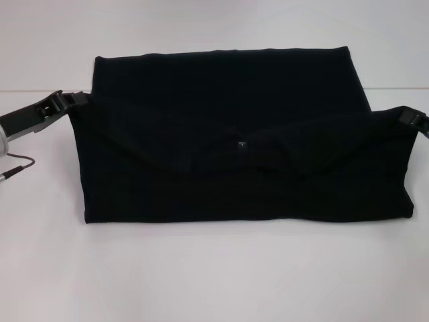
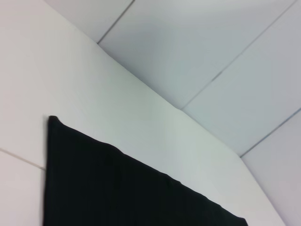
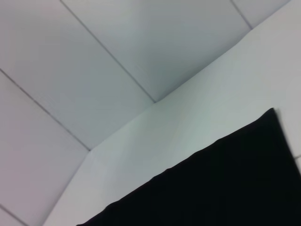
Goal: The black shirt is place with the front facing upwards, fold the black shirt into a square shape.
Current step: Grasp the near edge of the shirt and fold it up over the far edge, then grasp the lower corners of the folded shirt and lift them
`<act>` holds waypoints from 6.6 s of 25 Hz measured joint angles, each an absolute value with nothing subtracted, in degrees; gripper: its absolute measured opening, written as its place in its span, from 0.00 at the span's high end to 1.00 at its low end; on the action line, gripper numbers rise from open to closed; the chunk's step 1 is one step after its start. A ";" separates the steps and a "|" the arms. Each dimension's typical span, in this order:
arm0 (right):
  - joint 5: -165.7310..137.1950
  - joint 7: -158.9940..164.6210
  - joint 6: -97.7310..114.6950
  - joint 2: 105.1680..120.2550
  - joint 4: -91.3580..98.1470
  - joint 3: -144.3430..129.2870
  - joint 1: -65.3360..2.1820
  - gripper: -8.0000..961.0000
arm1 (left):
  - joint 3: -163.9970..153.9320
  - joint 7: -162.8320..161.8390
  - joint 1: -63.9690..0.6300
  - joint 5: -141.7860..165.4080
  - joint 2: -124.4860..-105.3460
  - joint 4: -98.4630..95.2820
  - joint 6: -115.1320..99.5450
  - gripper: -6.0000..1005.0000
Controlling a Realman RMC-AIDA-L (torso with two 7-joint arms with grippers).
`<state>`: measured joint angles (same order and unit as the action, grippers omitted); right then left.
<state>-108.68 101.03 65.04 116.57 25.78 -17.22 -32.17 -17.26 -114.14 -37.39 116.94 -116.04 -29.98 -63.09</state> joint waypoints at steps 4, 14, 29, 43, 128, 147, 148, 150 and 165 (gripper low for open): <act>-106.39 96.99 61.42 117.16 23.64 -17.46 -33.28 0.91 | -17.33 -111.89 -37.79 114.93 -117.14 -29.33 -58.92 0.84; -101.51 90.75 56.53 118.08 22.99 -17.73 -35.17 0.90 | -18.67 -107.66 -38.33 109.39 -118.75 -29.26 -53.95 0.84; -101.43 86.30 46.64 119.53 22.23 -22.72 -37.00 0.89 | -19.79 -102.60 -39.00 109.35 -123.30 -28.77 -44.17 0.83; -101.98 86.79 64.37 115.30 22.96 -27.38 -30.71 0.36 | -21.72 -109.17 -34.07 115.61 -121.07 -32.55 -59.02 0.51; -153.56 142.12 69.11 110.75 36.39 -40.03 -45.30 0.04 | -28.91 -116.49 -33.66 138.95 -120.20 -41.31 -68.36 0.95; -154.09 138.83 67.02 112.94 35.67 -41.99 -44.98 0.18 | -28.96 -116.60 -33.71 138.91 -120.24 -41.31 -68.90 0.95; -154.10 138.78 67.03 112.94 35.68 -42.01 -44.96 0.19 | -28.97 -116.60 -33.72 138.91 -120.24 -41.30 -68.91 0.95; -154.10 138.72 67.08 112.94 35.68 -42.01 -44.92 0.26 | -29.02 -116.60 -33.73 138.90 -120.23 -41.31 -68.91 0.95; -153.80 138.26 68.28 112.19 36.20 -41.57 -44.64 0.91 | -28.83 -116.38 -33.84 138.77 -120.13 -42.22 -71.64 0.96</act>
